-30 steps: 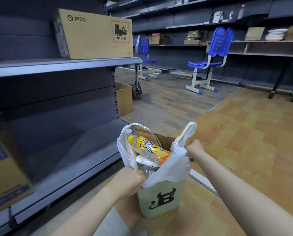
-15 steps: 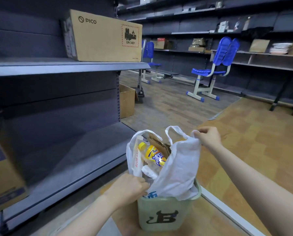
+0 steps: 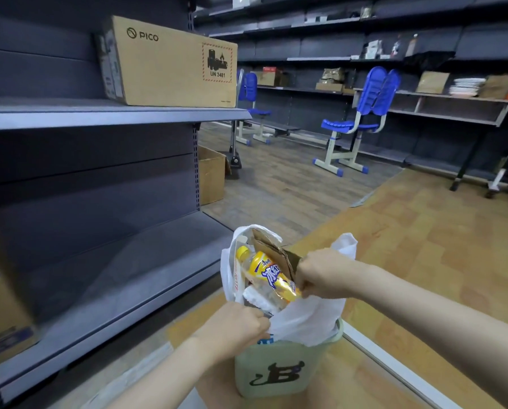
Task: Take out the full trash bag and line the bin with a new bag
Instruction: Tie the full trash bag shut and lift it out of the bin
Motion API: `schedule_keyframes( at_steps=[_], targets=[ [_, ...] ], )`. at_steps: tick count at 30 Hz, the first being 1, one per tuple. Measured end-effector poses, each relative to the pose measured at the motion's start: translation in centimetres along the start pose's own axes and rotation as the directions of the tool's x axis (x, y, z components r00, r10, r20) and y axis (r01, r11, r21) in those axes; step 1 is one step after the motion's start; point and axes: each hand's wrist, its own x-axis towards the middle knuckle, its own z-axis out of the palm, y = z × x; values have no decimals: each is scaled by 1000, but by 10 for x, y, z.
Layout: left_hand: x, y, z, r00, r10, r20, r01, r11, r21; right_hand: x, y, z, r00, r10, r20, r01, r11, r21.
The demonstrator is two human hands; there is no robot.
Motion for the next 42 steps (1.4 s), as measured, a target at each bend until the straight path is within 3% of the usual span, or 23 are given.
schedule_keyframes(
  at_steps=[3,7,10,13,15,17,18,19,21,23,27,32,38,40,42],
  targets=[
    [7,13,-4,1000,-28,-2,28,998,-61,-22,8,4,998,-51,-23,50,998,-45],
    [14,28,-22,999,-7,42,17,969,-247,-50,27,13,995,-102,12,102,962,-255],
    [24,44,-46,999,-13,40,22,971,-238,-61,40,24,951,-206,-230,81,885,-458],
    [31,51,-51,999,9,38,2,962,-273,-69,52,29,914,-235,-332,62,887,-457],
    [37,37,-52,989,-101,-103,68,956,-286,-74,54,28,886,-259,-384,63,889,-454],
    [48,4,-53,918,-314,-243,261,938,-226,-78,52,27,866,-278,-415,59,882,-467],
    [52,-11,-59,886,-403,-231,367,912,-182,-79,52,27,858,-278,-431,51,882,-468],
    [56,-28,-60,861,-469,-198,448,882,-144,-79,52,29,848,-282,-448,50,886,-461],
    [63,-56,-57,811,-583,56,586,808,-67,-79,52,30,838,-278,-469,42,891,-452],
    [68,-71,-50,711,-632,308,672,740,-34,-80,52,31,812,-277,-514,28,898,-439],
    [75,-83,-39,604,-664,441,777,615,-137,-86,51,27,772,-250,-584,7,922,-386],
    [71,-93,-44,561,-779,280,826,503,-255,-87,52,30,755,-254,-604,-42,901,-432],
    [68,-114,-71,562,-827,6,774,524,-356,-86,53,17,801,-234,-550,-63,882,-467],
    [66,-112,-77,563,-826,5,751,510,-419,-84,56,14,815,-222,-535,-61,886,-459],
    [66,-108,-81,641,-753,148,705,501,-502,-84,56,10,837,-177,-518,-74,901,-427]
  ],
)
